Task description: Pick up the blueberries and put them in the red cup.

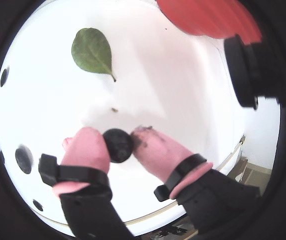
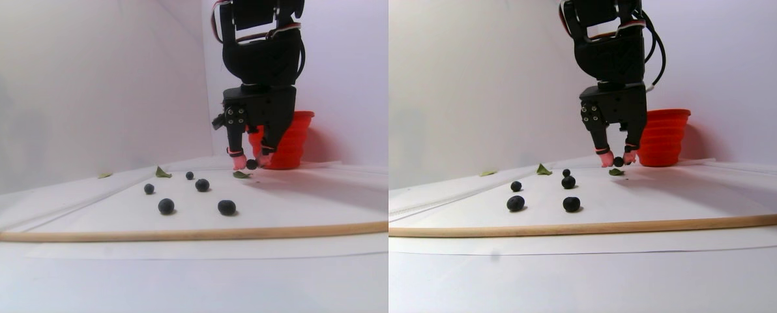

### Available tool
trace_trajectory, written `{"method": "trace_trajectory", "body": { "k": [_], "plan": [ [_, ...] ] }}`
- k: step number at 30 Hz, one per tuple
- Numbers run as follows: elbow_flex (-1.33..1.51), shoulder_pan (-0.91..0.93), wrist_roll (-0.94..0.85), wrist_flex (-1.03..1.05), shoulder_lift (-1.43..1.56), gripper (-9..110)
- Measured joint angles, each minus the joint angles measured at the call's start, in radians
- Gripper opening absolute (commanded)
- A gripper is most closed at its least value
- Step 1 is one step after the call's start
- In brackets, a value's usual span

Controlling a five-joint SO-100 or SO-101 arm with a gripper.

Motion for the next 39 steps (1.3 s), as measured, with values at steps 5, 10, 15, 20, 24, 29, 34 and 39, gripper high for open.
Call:
{"method": "trace_trajectory", "body": {
  "k": [5,10,15,20,24,29,34,39],
  "plan": [
    [0.000,0.000,-0.006,0.031,0.040,11],
    [-0.012,0.006,-0.015,0.041,0.066,11],
    [-0.058,0.023,-0.015,0.074,0.066,11],
    [-0.094,0.029,-0.026,0.098,0.066,11],
    [-0.118,0.029,-0.034,0.120,0.066,11],
    [-0.140,0.044,-0.034,0.138,0.066,11],
    [-0.155,0.048,-0.034,0.152,0.066,11],
    [-0.163,0.048,-0.034,0.178,0.124,11]
  ]
}}
